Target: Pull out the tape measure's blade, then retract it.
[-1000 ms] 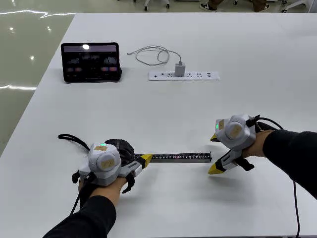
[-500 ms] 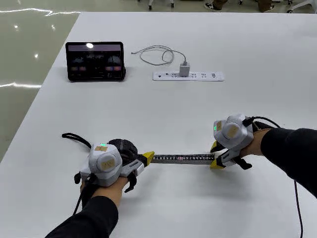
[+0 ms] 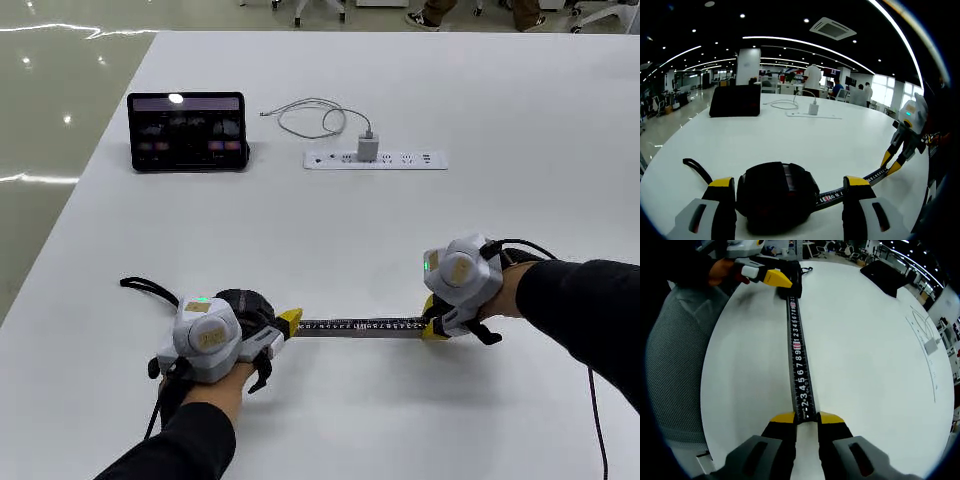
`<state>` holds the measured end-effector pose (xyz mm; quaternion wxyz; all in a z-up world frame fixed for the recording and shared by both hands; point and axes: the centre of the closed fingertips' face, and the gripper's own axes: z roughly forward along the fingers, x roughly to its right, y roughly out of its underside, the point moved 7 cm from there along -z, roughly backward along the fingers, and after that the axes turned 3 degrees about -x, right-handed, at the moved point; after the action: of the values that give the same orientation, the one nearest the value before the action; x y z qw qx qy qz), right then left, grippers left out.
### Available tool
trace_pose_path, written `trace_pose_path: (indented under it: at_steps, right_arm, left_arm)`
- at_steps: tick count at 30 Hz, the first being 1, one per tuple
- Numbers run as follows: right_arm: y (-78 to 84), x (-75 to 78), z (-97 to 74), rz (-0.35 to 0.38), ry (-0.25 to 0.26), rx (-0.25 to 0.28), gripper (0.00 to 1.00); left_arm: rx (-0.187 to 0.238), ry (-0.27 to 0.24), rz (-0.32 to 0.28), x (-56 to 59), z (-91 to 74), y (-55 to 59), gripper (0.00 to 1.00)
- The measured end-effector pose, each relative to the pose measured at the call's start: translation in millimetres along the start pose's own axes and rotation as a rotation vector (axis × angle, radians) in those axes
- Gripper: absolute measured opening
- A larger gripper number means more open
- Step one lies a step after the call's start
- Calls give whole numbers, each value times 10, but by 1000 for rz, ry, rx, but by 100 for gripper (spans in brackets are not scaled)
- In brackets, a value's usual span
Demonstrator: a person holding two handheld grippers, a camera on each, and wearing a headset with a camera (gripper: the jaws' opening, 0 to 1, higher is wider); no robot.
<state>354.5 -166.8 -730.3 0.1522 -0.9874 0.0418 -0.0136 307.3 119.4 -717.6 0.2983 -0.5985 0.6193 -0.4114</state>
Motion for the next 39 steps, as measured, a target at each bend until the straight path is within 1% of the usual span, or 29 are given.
trace_pose_path:
  at_steps: [3, 6, 8, 9, 10, 11, 12, 13, 16, 17, 19, 26, 27, 30, 36, 39]
  right_arm:
    - [-13, -9, 10, -5, 7, -17, 11]
    - [-17, -24, 8, -13, 17, -30, 11]
    - [-20, -37, 10, -32, 24, -37, 11]
    - [-20, -33, 9, -28, 25, -38, 11]
    - [-22, -17, 9, 0, 22, -42, 11]
    - [-17, -11, 8, 28, 19, -40, 11]
    - [-14, -7, 4, 14, 20, -36, 10]
    - [-15, -10, 4, 15, 20, -35, 10]
    - [-18, -28, 2, 6, 27, -39, 10]
    - [-17, -26, 1, 12, 28, -37, 10]
    - [-11, -23, -1, 5, 30, -34, 10]
    - [-7, -4, 1, 33, 20, -23, 10]
    - [-6, -12, 2, 18, 23, -21, 10]
    - [-10, -6, 3, 47, 20, -18, 10]
    - [-10, -2, 13, 57, 14, -10, 11]
    - [-13, -4, 16, 74, 16, -8, 11]
  left_arm:
    - [-6, -8, -3, -11, 14, -2, 82]
    - [-15, -31, -11, -57, 16, 0, 75]
    - [-39, -60, -23, -123, 28, 7, 67]
    - [-57, -68, -22, -148, 33, 19, 65]
    - [-69, -53, -21, -124, 53, 21, 65]
    - [-70, -55, -15, -112, 53, 10, 65]
    - [-83, -59, -9, -107, 51, 11, 65]
    - [-84, -61, -12, -104, 51, 14, 65]
    - [-94, -62, 7, -107, 49, 18, 64]
    - [-105, -62, 16, -112, 51, 18, 63]
    - [-110, -61, 20, -110, 51, 19, 63]
    - [-108, -57, 21, -112, 49, 16, 62]
    - [-108, -57, 20, -109, 48, 15, 62]
    - [-112, -55, 15, -110, 53, 14, 62]
    - [-121, -48, 8, -119, 57, 9, 62]
    - [-124, -44, 7, -114, 56, 8, 62]
